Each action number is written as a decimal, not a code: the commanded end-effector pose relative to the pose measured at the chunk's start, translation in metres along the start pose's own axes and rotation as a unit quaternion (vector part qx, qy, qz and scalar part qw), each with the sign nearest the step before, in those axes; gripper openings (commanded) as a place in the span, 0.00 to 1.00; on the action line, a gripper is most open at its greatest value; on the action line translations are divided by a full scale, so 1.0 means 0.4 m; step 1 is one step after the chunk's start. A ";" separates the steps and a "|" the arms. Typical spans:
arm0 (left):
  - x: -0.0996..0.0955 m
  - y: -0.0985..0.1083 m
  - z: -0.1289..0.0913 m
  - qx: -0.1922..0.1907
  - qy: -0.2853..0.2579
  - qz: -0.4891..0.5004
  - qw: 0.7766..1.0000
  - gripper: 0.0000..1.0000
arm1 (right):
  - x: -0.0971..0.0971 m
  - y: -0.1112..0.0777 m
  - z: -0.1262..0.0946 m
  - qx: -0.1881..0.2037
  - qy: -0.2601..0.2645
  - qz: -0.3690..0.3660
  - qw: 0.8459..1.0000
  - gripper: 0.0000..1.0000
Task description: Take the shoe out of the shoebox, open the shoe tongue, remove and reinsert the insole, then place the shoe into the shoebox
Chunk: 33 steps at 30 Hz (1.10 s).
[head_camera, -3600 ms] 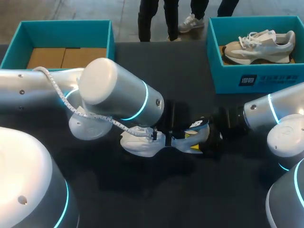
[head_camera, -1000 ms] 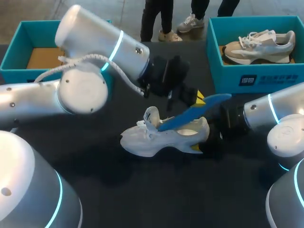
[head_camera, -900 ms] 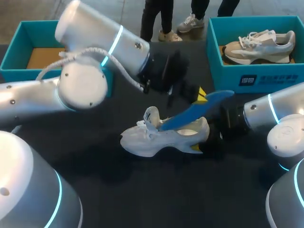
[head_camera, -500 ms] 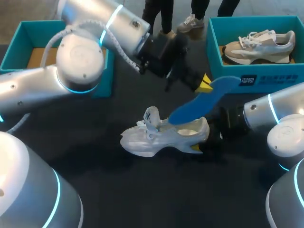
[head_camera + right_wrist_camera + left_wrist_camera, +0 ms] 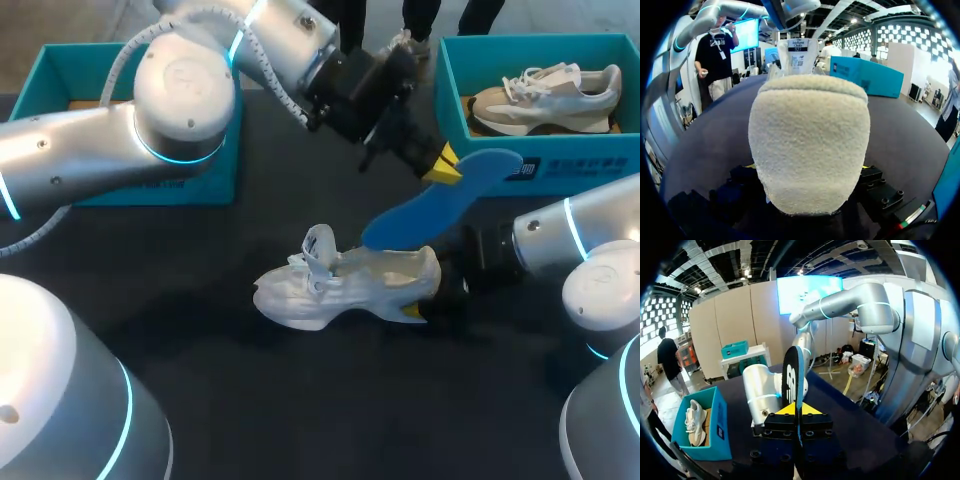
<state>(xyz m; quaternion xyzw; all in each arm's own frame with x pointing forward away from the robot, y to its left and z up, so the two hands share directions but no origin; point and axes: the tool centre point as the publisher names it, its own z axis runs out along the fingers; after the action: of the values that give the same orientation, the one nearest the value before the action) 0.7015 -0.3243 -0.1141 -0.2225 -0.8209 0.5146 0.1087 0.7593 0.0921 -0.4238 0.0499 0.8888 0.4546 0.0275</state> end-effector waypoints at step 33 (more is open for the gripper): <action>0.031 -0.028 -0.030 0.059 -0.002 -0.074 0.996 0.00 | 0.000 0.002 0.008 0.003 -0.001 0.000 1.000 0.00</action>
<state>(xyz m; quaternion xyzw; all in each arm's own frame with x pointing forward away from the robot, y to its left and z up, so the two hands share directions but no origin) 0.6986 -0.3222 -0.0975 -0.1663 -0.8106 0.5405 0.1520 0.7593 0.0921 -0.4238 0.0499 0.8888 0.4546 0.0275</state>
